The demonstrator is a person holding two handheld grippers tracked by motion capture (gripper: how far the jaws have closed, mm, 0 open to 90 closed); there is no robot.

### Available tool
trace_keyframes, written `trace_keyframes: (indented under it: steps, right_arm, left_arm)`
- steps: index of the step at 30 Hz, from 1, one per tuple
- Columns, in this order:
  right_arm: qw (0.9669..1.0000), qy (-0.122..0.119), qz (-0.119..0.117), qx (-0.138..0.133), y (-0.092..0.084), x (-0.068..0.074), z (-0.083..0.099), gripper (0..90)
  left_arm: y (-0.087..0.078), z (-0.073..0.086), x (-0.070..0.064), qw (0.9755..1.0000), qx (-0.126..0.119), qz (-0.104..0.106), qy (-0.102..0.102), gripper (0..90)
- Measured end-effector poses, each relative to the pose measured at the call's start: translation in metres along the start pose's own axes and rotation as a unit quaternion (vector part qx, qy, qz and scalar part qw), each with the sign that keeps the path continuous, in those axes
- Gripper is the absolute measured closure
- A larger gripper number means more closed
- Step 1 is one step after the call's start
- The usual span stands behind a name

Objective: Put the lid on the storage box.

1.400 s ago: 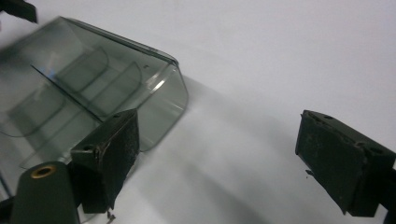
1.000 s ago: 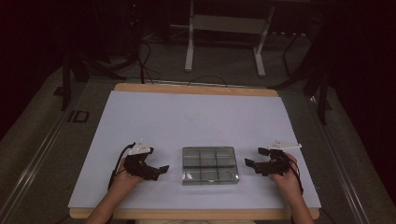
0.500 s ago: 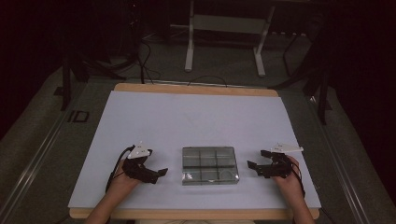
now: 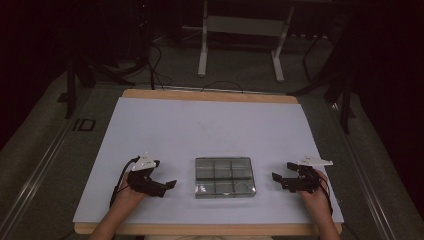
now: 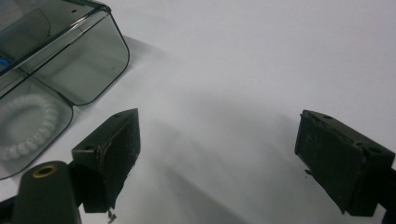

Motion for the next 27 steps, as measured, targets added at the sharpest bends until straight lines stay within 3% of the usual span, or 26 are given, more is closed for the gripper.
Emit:
trace_keyframes:
  steps: [14, 27]
  right_arm:
    - [0.9996, 0.018, 0.020, -0.001, -0.012, -0.016, 0.007, 14.1]
    - [0.9991, 0.027, 0.032, -0.003, -0.017, -0.024, 0.013, 14.1]
  left_arm:
    - [-0.015, 0.008, 0.010, 0.9996, -0.007, -0.025, -0.011, 0.0]
    - [-0.028, 0.017, 0.014, 0.9991, -0.013, -0.034, -0.019, 0.0]
Point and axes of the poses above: each handheld gripper's, and its own axes: y roughly forward along the jaws, z roughly out of its underside, x roughly to its left, the point moved 2 cm from there along y, roughly forward along the jaws, and after that the axes turned 11 degrees about z, right-handed, at the moved point
